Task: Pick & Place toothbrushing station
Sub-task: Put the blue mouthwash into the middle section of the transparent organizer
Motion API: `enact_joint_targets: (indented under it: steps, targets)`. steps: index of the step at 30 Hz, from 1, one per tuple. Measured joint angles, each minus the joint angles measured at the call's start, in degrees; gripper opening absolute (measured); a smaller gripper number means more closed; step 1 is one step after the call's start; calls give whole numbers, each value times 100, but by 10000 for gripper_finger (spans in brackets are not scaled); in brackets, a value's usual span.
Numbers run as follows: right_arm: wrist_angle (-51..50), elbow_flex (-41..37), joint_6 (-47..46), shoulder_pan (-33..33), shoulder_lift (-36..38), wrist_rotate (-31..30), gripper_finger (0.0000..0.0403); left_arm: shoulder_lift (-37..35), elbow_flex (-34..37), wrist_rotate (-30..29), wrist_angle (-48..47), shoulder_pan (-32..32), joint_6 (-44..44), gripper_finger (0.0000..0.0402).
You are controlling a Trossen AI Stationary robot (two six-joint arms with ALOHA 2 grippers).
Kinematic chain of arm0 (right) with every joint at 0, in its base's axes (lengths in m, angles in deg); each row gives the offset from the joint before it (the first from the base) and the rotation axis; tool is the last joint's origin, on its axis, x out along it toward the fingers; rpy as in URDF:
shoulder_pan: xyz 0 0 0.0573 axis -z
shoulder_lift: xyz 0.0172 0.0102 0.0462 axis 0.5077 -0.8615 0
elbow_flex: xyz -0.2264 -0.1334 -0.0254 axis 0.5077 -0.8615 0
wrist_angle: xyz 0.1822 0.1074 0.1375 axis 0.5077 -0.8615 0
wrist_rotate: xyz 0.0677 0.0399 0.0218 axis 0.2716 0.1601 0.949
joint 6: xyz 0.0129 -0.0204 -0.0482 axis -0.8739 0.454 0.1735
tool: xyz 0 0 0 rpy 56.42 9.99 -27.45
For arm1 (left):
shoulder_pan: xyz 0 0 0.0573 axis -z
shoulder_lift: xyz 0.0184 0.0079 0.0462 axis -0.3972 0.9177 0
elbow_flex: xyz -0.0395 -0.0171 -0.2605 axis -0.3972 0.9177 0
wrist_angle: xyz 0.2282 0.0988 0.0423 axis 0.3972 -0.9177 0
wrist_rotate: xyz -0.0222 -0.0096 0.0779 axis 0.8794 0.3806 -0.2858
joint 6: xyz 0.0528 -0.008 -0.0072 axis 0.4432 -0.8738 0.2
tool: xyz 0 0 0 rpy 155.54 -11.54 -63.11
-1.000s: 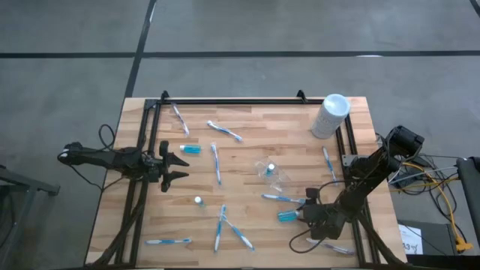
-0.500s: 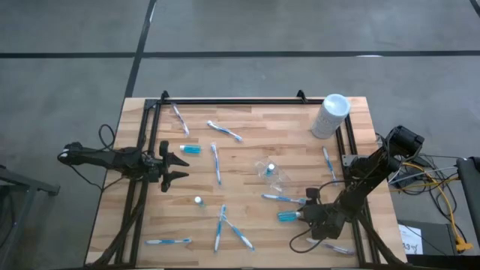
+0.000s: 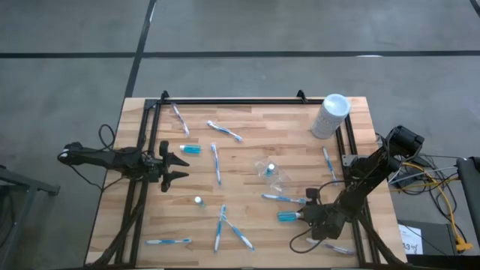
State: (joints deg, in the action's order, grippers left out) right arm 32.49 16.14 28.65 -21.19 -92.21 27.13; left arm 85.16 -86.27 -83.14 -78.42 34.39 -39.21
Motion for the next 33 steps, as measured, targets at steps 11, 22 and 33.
enact_joint_targets:
  steps: [11, 22, 33]
  targets:
    - [-991, 515, 2, 0, 0, -48, 98, 0, 0, 0, 2, 2, 0, 188]
    - [-3558, 1853, -256, 64, 226, -55, 98, 2, 0, 0, 2, 4, 0, 188]
    - [-5307, 2960, -371, 535, 1032, 394, 98, 1, -1, 1, 0, 4, 0, 188]
